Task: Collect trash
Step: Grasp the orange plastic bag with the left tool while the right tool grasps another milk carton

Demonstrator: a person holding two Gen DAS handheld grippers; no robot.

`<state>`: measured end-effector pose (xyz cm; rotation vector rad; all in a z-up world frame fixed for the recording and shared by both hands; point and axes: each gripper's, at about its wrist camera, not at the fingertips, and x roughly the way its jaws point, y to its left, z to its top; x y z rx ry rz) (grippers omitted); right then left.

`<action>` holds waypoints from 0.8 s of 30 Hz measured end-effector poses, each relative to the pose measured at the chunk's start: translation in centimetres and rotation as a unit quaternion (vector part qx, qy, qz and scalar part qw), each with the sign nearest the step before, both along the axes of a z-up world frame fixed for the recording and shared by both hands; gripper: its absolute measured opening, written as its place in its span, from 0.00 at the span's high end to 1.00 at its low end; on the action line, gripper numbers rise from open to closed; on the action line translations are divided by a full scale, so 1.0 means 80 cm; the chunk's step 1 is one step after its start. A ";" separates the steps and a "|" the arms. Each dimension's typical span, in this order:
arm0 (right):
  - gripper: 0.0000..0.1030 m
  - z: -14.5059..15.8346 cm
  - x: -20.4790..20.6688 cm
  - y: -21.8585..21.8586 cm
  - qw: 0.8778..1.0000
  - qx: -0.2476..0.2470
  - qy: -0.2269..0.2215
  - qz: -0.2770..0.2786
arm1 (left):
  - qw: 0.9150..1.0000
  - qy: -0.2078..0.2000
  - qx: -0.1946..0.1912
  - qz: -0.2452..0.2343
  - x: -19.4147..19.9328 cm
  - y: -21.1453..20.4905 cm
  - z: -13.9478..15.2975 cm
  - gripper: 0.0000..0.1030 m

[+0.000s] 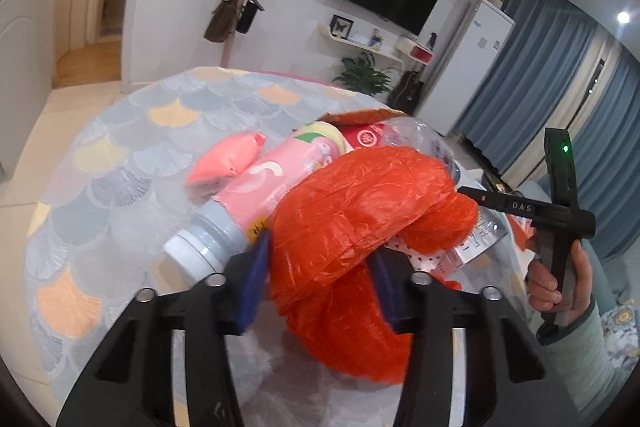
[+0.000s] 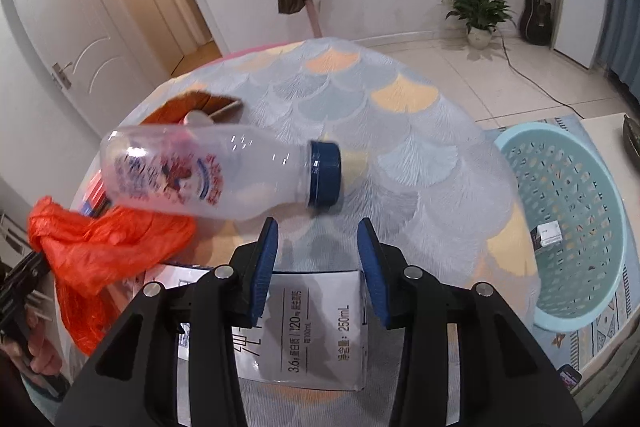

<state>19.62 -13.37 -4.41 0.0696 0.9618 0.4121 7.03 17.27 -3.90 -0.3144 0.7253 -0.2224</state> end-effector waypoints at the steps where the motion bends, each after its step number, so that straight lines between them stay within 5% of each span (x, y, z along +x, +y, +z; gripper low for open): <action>1: 0.63 0.000 -0.005 -0.001 1.000 -0.001 0.004 0.005 | 1.000 0.000 0.001 0.000 -0.002 -0.003 -0.001 0.60; 6: 0.63 0.000 -0.033 -0.010 1.000 0.005 0.017 0.019 | 1.000 -0.008 0.002 -0.004 -0.013 -0.013 0.003 0.60; 9: 0.63 -0.002 -0.054 -0.016 0.999 0.010 0.024 0.028 | 1.000 -0.012 0.008 0.001 -0.018 -0.016 0.006 0.42; 14: 0.62 -0.002 -0.087 -0.019 0.998 0.016 0.030 0.047 | 1.000 -0.012 0.018 0.012 -0.017 -0.022 0.004 0.39; 19: 0.54 -0.002 -0.130 -0.015 0.997 0.010 0.022 0.075 | 1.000 -0.005 0.025 0.015 -0.013 -0.026 0.000 0.66; 24: 0.39 0.001 -0.166 -0.006 0.995 0.014 0.005 0.100 | 0.999 -0.015 0.027 0.023 -0.022 -0.027 0.005 0.80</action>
